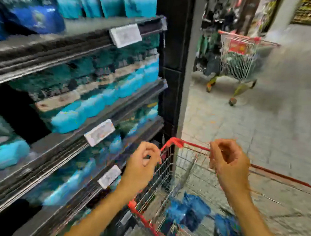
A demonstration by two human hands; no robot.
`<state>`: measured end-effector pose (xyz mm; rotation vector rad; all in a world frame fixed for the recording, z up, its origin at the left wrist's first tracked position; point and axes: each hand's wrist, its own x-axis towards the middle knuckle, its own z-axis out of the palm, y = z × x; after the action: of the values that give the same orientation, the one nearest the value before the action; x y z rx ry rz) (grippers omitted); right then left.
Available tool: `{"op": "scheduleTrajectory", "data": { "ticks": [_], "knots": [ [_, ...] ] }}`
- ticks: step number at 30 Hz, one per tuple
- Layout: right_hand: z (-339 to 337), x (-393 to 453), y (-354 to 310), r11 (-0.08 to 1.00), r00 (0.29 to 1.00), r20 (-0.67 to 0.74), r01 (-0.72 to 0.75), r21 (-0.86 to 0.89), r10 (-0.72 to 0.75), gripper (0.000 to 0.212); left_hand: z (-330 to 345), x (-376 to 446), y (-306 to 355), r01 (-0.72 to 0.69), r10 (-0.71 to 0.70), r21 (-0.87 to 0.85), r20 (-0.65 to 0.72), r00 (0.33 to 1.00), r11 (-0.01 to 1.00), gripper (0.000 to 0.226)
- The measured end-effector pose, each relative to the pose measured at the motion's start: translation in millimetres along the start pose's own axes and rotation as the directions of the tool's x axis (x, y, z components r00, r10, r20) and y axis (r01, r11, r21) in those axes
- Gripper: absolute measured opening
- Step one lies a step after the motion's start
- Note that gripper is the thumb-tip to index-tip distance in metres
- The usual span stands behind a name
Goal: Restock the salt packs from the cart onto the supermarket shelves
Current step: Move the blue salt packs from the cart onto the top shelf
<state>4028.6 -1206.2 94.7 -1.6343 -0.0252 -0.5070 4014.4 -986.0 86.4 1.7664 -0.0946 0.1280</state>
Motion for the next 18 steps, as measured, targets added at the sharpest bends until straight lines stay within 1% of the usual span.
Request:
{"op": "scheduleTrajectory", "data": {
  "ticks": [3, 5, 7, 9, 11, 12, 13, 14, 16, 18],
  "knots": [
    [-57, -2, 65, 0.983, 0.973, -0.151, -0.180, -0.041, 0.172, 0.020, 74, 17, -47, 0.157, -0.161, 0.040, 0.128, 0.979, 0.987, 0.015],
    [-91, -11, 109, 0.956, 0.937, -0.231, -0.285, -0.075, 0.262, 0.020, 123, 24, -80, 0.271, -0.288, 0.106, 0.222, 0.931, 0.957, 0.010],
    [-119, -24, 152, 0.916, 0.892, -0.307, -0.383, -0.124, 0.331, 0.022, 162, 29, -119, 0.371, -0.404, 0.165, 0.272, 0.873, 0.914, 0.008],
    [-141, -38, 193, 0.869, 0.842, -0.358, -0.475, -0.139, 0.403, 0.021, 196, 36, -158, 0.484, -0.517, 0.183, 0.275, 0.811, 0.856, 0.020],
    [-153, -58, 230, 0.782, 0.776, -0.378, -0.596, -0.182, 0.504, 0.019, 217, 37, -199, 0.488, -0.559, 0.298, 0.236, 0.795, 0.820, 0.027],
    [-157, -71, 253, 0.727, 0.735, -0.389, -0.656, -0.201, 0.556, 0.025, 226, 38, -224, 0.500, -0.589, 0.353, 0.214, 0.779, 0.791, 0.029],
    [-159, -86, 272, 0.688, 0.701, -0.390, -0.698, -0.201, 0.597, 0.032, 233, 39, -245, 0.540, -0.626, 0.363, 0.181, 0.758, 0.759, 0.028],
    [-159, -100, 291, 0.661, 0.674, -0.377, -0.727, -0.185, 0.636, 0.033, 239, 39, -272, 0.568, -0.663, 0.395, 0.163, 0.730, 0.722, 0.022],
    [-149, -126, 322, 0.588, 0.618, -0.328, -0.785, -0.197, 0.715, 0.024, 245, 37, -317, 0.596, -0.725, 0.486, 0.124, 0.677, 0.640, 0.013],
    [-138, -145, 363, 0.519, 0.553, -0.316, -0.833, -0.192, 0.771, 0.020, 254, 36, -366, 0.579, -0.742, 0.553, 0.112, 0.661, 0.599, 0.003]
  ]
}}
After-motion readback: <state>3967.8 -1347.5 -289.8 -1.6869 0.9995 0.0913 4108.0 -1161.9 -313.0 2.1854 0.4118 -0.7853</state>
